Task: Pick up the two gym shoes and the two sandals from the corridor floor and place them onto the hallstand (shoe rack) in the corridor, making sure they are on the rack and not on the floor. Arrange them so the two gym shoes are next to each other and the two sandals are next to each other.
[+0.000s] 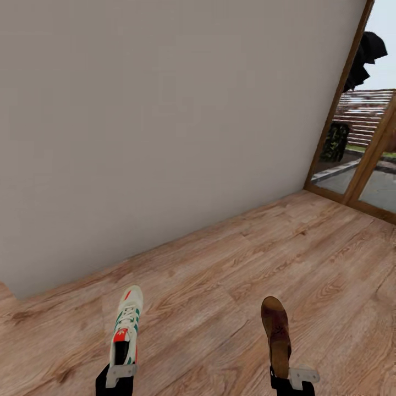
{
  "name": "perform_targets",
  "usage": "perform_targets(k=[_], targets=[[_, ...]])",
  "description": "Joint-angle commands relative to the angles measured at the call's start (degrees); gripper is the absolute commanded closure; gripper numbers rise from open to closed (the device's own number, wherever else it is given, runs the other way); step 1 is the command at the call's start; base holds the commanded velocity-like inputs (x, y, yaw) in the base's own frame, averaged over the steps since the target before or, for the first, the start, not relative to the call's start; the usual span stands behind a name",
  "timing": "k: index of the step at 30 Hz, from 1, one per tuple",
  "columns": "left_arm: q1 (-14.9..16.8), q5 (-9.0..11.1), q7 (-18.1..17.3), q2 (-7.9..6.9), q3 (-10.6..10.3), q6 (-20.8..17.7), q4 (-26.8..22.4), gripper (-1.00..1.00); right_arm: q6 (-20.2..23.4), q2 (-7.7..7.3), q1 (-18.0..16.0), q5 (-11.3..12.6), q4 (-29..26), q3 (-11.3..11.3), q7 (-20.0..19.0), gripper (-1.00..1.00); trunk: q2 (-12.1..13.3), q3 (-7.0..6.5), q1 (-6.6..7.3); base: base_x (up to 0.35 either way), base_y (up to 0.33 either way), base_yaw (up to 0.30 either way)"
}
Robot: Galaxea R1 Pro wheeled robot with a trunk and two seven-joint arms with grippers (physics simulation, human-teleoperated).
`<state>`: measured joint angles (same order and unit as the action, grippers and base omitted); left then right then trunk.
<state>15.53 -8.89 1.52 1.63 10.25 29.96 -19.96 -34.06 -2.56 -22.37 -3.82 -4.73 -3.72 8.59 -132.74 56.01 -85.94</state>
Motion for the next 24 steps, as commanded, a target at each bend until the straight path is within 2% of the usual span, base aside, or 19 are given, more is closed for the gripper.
perform_targets(k=[1,24], targets=[[0.0,-0.6,0.1,0.04,0.3,0.2,0.0,1.00,-0.2,0.02,0.0,-0.2,0.1,-0.3,0.0,1.00,0.0,0.00,0.01,0.002,0.000,-0.248],[0.0,-0.6,0.1,0.04,0.3,0.2,1.1,1.00,-0.2,0.02,0.0,-0.2,0.0,-0.4,0.0,1.00,0.0,-1.15,0.01,0.000,0.000,-0.248]])
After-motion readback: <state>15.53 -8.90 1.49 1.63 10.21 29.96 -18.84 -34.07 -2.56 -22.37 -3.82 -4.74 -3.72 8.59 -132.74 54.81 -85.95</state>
